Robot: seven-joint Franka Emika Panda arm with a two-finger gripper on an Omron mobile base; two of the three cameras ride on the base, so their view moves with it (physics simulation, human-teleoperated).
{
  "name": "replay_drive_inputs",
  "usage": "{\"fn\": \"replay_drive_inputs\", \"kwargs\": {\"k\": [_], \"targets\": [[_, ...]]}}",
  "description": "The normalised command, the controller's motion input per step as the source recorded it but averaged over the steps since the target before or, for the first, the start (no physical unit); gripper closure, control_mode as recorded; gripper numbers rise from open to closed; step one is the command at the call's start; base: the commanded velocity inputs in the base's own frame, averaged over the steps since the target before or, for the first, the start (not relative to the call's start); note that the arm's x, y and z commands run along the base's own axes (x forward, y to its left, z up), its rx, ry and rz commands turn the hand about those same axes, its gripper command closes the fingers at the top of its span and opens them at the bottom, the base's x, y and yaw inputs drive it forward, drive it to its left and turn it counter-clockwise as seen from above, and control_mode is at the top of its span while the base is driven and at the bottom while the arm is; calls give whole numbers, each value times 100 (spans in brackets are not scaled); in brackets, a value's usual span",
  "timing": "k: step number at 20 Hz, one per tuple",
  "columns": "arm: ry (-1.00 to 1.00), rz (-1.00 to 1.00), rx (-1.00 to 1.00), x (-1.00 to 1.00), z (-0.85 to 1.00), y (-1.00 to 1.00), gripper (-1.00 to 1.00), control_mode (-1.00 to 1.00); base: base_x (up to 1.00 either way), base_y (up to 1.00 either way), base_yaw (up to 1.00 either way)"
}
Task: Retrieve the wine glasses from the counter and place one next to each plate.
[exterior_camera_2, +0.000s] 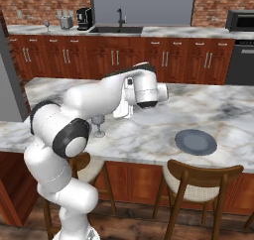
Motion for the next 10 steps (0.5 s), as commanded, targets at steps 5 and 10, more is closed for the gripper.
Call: {"fn": "replay_drive_inputs", "kwargs": {"k": [5,10], "targets": [[0,-4,17,-50,90,0,-100,-100,0,0,0],[18,-25,20,-55,52,0,-100,-100,0,0,0]]}}
